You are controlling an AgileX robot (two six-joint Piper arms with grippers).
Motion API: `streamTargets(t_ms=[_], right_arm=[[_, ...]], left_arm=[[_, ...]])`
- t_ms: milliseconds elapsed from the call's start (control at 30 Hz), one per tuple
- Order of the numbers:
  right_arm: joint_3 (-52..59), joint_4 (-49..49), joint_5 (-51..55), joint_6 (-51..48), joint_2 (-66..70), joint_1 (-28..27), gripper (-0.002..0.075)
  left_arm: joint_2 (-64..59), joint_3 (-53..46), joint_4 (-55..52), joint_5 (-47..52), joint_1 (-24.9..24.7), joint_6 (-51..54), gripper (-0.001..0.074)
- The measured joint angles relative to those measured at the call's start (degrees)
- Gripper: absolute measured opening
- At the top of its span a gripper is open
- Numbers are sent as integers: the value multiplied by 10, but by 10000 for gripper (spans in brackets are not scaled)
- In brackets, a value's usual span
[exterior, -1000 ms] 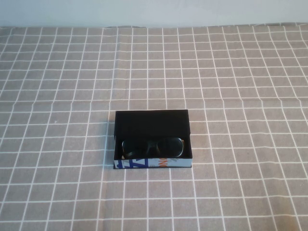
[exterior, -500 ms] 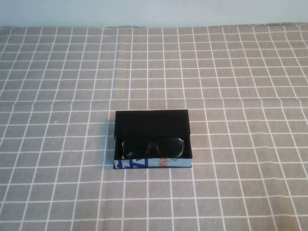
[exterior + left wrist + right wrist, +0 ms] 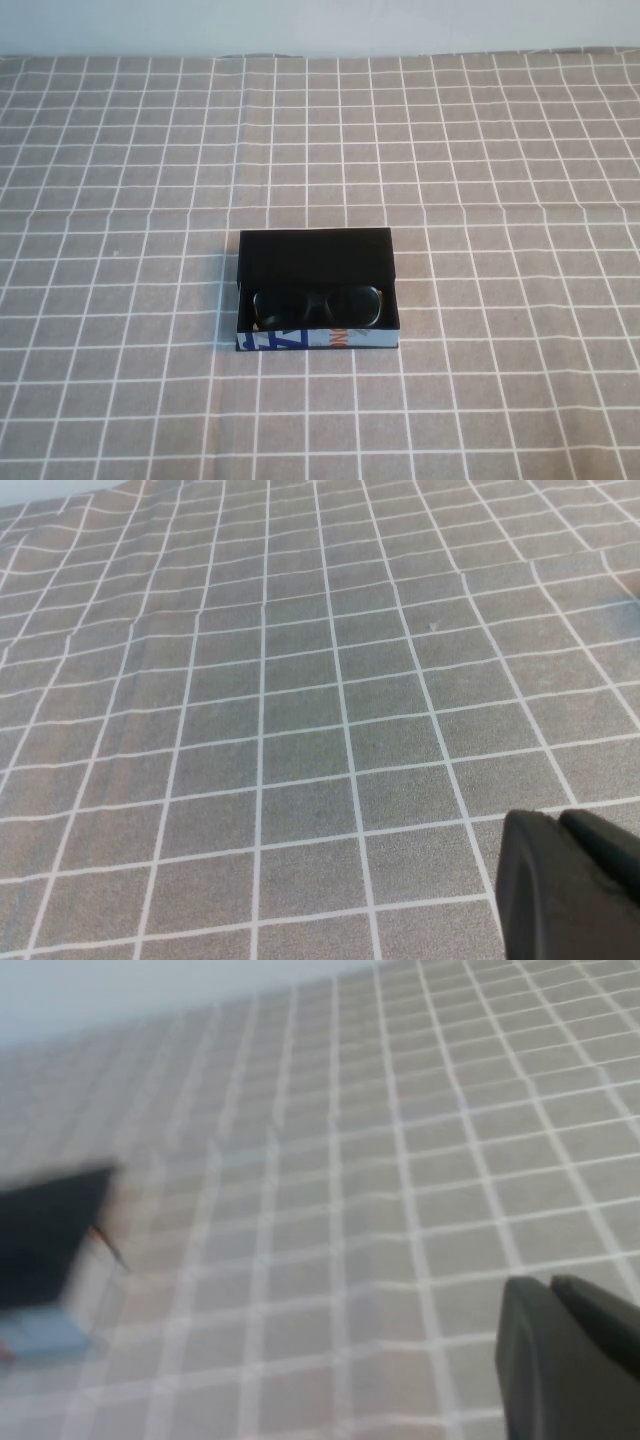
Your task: Take glasses out of glasses case
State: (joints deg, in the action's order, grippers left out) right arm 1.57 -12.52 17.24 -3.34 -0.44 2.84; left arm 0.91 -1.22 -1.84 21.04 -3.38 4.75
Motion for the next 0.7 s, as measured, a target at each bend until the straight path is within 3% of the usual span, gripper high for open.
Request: streamTargets(t_ms=[300,533,700], right_arm=[[0,-315,-95,0,0,0,-17],[0,-384,-108,0,0,0,-17],[-11,-387,-34,0,15,0,-17]], left_arm=[[0,0,0,0,0,0,-4],[0,0,0,0,0,0,-4],[0,0,0,0,0,0,-4]])
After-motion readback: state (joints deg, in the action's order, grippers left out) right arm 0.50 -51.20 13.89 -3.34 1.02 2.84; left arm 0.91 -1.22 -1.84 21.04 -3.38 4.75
